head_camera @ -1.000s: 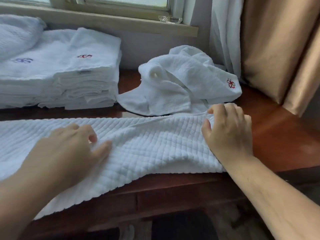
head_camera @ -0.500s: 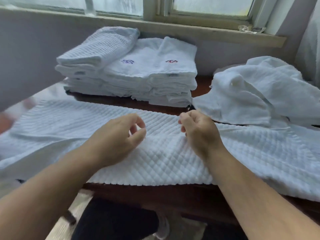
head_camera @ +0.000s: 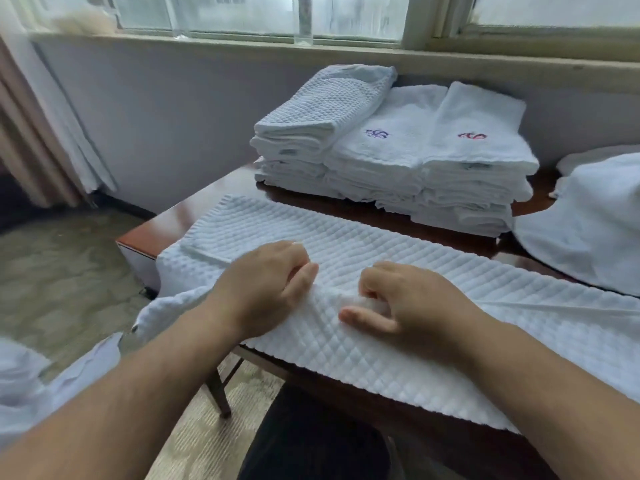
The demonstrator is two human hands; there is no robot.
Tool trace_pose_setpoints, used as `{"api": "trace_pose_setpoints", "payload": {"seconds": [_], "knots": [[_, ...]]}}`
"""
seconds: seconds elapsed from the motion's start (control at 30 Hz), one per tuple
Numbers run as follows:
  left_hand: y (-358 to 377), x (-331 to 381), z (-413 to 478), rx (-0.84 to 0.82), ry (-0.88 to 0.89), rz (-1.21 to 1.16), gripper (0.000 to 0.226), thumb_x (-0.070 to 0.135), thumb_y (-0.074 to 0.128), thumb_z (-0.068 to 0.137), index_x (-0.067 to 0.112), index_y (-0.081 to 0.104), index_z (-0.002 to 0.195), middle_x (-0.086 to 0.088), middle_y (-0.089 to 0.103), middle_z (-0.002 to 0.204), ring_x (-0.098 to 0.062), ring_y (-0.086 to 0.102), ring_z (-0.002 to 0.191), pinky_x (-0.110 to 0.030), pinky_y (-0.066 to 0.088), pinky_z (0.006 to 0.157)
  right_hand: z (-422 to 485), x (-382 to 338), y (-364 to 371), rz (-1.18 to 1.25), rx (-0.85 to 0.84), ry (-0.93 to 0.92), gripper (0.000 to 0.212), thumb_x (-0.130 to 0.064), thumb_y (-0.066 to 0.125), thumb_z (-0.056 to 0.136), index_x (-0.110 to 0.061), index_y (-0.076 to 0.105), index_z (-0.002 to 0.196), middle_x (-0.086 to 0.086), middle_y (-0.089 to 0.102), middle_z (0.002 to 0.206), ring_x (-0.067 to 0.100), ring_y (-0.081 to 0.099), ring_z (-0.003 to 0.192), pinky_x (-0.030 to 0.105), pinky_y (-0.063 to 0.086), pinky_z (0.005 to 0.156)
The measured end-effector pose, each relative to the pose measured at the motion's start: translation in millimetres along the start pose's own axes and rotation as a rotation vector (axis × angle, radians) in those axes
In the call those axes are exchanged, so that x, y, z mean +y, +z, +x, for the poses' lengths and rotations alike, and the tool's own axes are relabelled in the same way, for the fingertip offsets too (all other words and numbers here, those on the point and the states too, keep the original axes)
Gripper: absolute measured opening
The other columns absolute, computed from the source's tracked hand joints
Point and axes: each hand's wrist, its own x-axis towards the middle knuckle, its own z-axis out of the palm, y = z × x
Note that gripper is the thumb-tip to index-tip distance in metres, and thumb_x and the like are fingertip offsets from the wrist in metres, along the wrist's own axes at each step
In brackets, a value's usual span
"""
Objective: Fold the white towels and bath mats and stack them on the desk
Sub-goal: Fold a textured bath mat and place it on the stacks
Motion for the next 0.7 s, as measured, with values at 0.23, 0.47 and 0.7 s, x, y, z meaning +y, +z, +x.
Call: {"api": "trace_pose_setpoints", "payload": {"seconds": [0.23, 0.47, 0.7], "knots": [[0, -8, -6, 0.043, 0.036, 0.101, 0.046, 0.051, 0.018, 0.098, 0.028, 0.044, 0.068, 0.011, 0.049, 0.076, -0.010, 0.044, 0.072, -0.031, 0.034, 0.065, 29, -23, 0, 0.015, -0.051, -0.096, 0.036, -0.059, 0.042, 0.098, -0.031, 0.042, 0.075, -0.010, 0.053, 0.072, 0.004, 0.047, 0.068, 0.029, 0.032, 0.057], [-46, -42, -6, 0.068, -0.047, 0.201, 0.052, 0.081, 0.027, 0.086, 0.034, 0.049, 0.094, 0.014, 0.054, 0.069, -0.005, 0.049, 0.065, -0.032, 0.031, 0.061, 28, 3, 6, 0.191, 0.392, -0.051, 0.031, -0.044, 0.053, 0.098, -0.023, 0.053, 0.076, -0.009, 0.051, 0.056, 0.010, 0.050, 0.054, 0.035, 0.043, 0.051], [-87, -65, 24, -0.139, -0.138, 0.494, 0.028, 0.049, 0.056, 0.094, 0.040, 0.056, 0.121, 0.015, 0.066, 0.117, -0.014, 0.060, 0.111, -0.040, 0.038, 0.103, 39, 22, -16, 0.074, 0.213, 0.214, 0.033, -0.040, 0.053, 0.102, -0.023, 0.054, 0.074, -0.006, 0.057, 0.059, 0.013, 0.055, 0.056, 0.035, 0.045, 0.054]]}}
